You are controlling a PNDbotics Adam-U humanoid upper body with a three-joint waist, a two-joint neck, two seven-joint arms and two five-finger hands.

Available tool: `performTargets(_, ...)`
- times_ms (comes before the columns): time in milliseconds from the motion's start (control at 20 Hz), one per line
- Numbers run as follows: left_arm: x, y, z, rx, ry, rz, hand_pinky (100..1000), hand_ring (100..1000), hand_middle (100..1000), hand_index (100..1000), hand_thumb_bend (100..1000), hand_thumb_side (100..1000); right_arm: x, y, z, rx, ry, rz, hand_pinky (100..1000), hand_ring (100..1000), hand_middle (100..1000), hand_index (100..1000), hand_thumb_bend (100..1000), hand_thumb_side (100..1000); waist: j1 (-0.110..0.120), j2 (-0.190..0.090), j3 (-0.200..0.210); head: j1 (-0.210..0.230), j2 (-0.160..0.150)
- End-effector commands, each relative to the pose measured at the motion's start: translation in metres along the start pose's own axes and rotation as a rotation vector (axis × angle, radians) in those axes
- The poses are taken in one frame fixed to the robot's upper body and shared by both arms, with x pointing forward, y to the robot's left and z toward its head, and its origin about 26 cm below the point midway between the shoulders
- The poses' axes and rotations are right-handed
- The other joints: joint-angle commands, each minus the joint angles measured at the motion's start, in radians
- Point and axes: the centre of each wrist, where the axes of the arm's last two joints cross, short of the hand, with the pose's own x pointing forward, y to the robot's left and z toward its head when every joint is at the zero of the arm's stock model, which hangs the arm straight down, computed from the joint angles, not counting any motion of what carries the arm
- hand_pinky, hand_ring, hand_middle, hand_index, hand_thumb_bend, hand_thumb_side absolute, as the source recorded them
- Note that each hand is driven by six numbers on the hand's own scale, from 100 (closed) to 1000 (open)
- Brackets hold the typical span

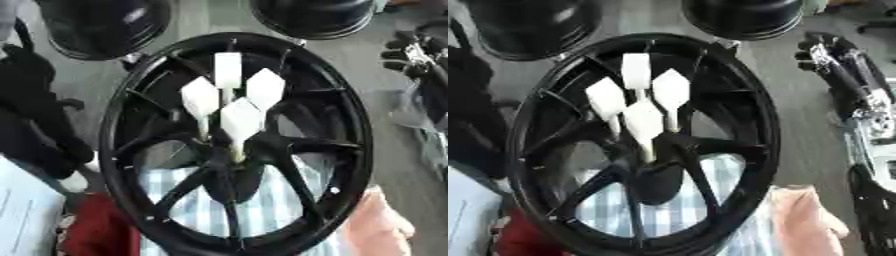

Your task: Pull the pin out of the wheel hub.

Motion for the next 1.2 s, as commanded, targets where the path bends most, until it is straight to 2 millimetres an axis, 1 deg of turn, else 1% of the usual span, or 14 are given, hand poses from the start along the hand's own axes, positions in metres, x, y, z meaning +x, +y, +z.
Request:
performTargets(50,0.009,0.007,-0.006,0.005,-0.032,-0.023,726,782,693,740,273,589,0.012,-0.006,-0.004,0.004,-0.035,0.031,789,750,694,782,100,528,-0.001,-0.014,0.000,-0.001,-0.012)
performTargets(550,0.009,0.008,-0.006,0.006,-0.032,-0.026,727,782,693,740,272,590,0.013,-0.006,-0.005,0.004,-0.041,0.031,789,751,695,783,100,534,0.000,-0.012,-0.002,0.005,-0.009)
performTargets(850,0.012,0.009,-0.009,0.021,-0.048,-0.019,727,782,693,740,273,587,0.026,-0.007,-0.012,0.005,-0.086,0.030,790,755,703,789,100,511,0.002,-0.003,-0.001,0.024,-0.012)
performTargets(950,0.014,0.009,-0.009,0.025,-0.054,-0.019,727,782,693,740,273,587,0.035,-0.009,-0.017,0.014,-0.110,0.041,791,758,707,791,100,493,0.000,-0.003,-0.002,0.023,-0.010)
performTargets(1050,0.013,0.010,-0.009,0.026,-0.053,-0.024,727,782,693,740,273,587,0.047,-0.010,-0.025,0.040,-0.148,0.067,792,761,711,793,100,471,-0.003,-0.005,-0.004,0.023,-0.008)
performTargets(1100,0.013,0.011,-0.009,0.026,-0.051,-0.028,727,782,693,740,273,588,0.055,-0.012,-0.029,0.060,-0.168,0.080,793,762,711,794,100,515,-0.006,-0.006,-0.005,0.022,-0.006)
performTargets(1150,0.013,0.012,-0.009,0.025,-0.050,-0.032,727,782,693,740,273,588,0.063,-0.013,-0.034,0.085,-0.189,0.096,795,765,715,795,100,442,-0.009,-0.008,-0.007,0.022,-0.004)
performTargets(1200,0.013,0.013,-0.009,0.025,-0.049,-0.037,727,782,693,740,273,588,0.071,-0.014,-0.039,0.114,-0.210,0.116,796,766,716,795,100,436,-0.012,-0.009,-0.009,0.022,-0.002)
